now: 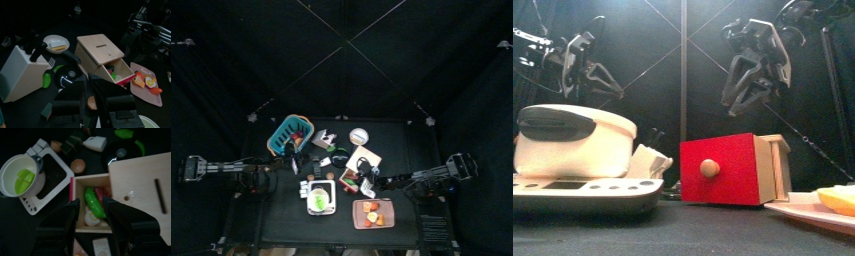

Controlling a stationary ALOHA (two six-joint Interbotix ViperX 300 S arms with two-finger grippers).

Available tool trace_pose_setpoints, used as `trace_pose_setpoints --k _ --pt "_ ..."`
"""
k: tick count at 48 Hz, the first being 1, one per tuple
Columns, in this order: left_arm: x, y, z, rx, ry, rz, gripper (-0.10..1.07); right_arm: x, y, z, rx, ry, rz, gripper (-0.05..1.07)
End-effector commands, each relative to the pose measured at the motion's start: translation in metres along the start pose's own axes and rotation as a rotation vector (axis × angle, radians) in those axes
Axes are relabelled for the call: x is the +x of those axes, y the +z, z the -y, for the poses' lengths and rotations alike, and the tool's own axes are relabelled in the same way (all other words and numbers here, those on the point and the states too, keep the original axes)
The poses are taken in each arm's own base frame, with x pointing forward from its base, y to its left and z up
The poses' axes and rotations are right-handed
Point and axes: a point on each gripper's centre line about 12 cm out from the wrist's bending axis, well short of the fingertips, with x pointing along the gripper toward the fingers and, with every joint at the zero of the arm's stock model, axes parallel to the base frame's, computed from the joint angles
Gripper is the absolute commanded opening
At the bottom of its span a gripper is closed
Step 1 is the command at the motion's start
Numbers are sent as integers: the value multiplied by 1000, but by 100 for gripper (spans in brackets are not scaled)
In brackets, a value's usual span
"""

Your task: Close drawer

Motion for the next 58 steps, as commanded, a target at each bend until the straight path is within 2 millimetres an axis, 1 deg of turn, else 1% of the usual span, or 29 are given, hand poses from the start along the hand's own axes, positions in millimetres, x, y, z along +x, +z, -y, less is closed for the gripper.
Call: trace_pose_setpoints --k 1,3,7,10,14,17,21,28,33,37,44,50,52,58 --pt "12 8 22 35 -57 3 57 -11 13 16 45 -12 47 78" --pt "18 4 32 49 -79 -16 56 -14 14 24 59 -22 57 78" --pt "26 -1 43 61 -100 -37 56 -15 15 32 73 -32 63 78" --pt "32 -6 47 64 -103 -57 56 -14 14 30 61 -5 68 78" --pt "35 -14 49 60 -103 -84 56 -11 12 24 46 50 64 78" --pt "34 -19 50 50 -107 -106 56 -8 10 21 40 69 58 78" --pt "27 -25 55 45 -139 -146 56 -5 5 21 35 70 45 78" --pt "18 -24 61 10 -180 -181 56 -3 3 25 37 58 37 78" --pt "15 -28 66 34 -218 -228 56 -2 3 26 34 55 38 78" --pt "17 -30 69 74 -237 -252 56 -2 3 28 32 44 37 78" --pt "33 -29 74 116 -229 -252 56 2 8 48 68 -47 44 78" --pt "55 -30 80 120 -209 -256 56 3 15 68 86 -137 58 78" --pt "62 -29 82 119 -202 -253 56 4 15 75 87 -168 61 78" --pt "75 -29 84 118 -191 -255 56 4 15 92 103 -228 65 78"
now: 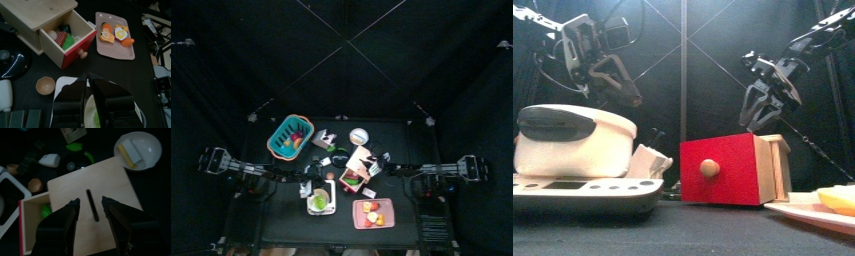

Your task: Close drawer

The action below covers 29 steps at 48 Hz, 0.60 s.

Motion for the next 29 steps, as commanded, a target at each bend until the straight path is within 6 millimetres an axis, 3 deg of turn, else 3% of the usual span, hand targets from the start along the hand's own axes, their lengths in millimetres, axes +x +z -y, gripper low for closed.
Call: trace_pose_setpoints --k 1,16,29 --pt "9 17 2 -4 6 40 56 -2 8 9 19 -29 25 78" --pt "45 12 0 -26 31 -14 56 5 13 49 22 -180 48 78" --pt "65 9 -10 -91 60 -47 56 7 14 49 17 -153 53 78"
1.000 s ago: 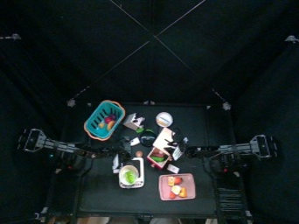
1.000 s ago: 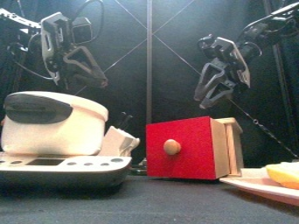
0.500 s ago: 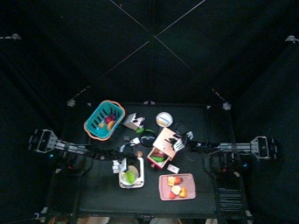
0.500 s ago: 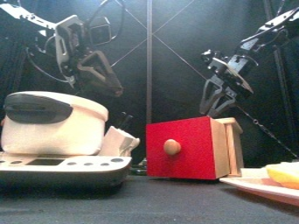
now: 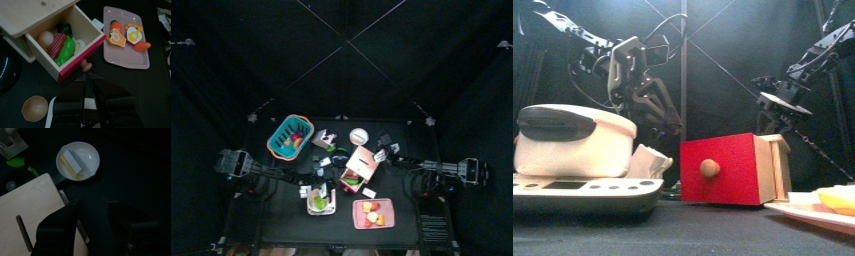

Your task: Close drawer

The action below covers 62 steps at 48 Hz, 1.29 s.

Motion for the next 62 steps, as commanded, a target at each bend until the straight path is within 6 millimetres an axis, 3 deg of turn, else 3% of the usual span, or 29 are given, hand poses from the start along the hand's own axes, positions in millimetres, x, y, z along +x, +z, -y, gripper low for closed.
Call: trace_pose_setpoints --k 1,39,62 --pt "3 12 0 -28 3 26 56 -4 5 -1 6 17 20 78" --pt "29 13 -9 -65 18 -22 56 15 -14 -3 -29 2 -53 78" --pt "38 34 -11 -74 19 21 56 16 -18 -4 -37 10 -64 77"
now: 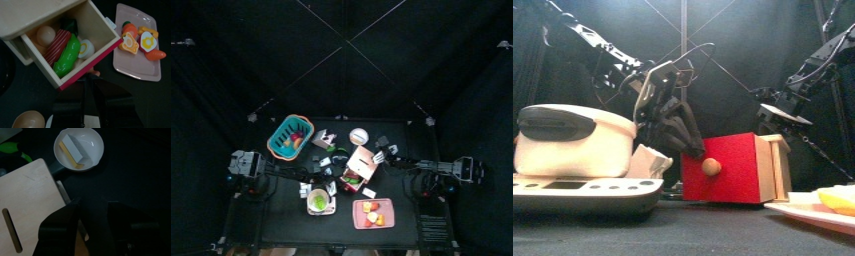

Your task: Close drawer

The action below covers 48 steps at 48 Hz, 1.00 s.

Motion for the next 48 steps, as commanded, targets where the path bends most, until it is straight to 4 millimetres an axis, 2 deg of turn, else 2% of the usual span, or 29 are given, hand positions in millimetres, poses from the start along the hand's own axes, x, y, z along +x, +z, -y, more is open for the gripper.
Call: trace_pose_setpoints --k 1,14,36,48 --pt "-1 19 3 -2 -9 49 56 -2 4 -2 4 12 10 78" --pt "5 31 -2 -13 0 71 56 -2 3 -2 1 13 12 77" --pt "19 62 -37 -68 61 128 56 -3 2 -3 -5 16 9 78" --pt "27 69 -44 -75 72 139 56 -2 1 -3 -8 15 7 78"
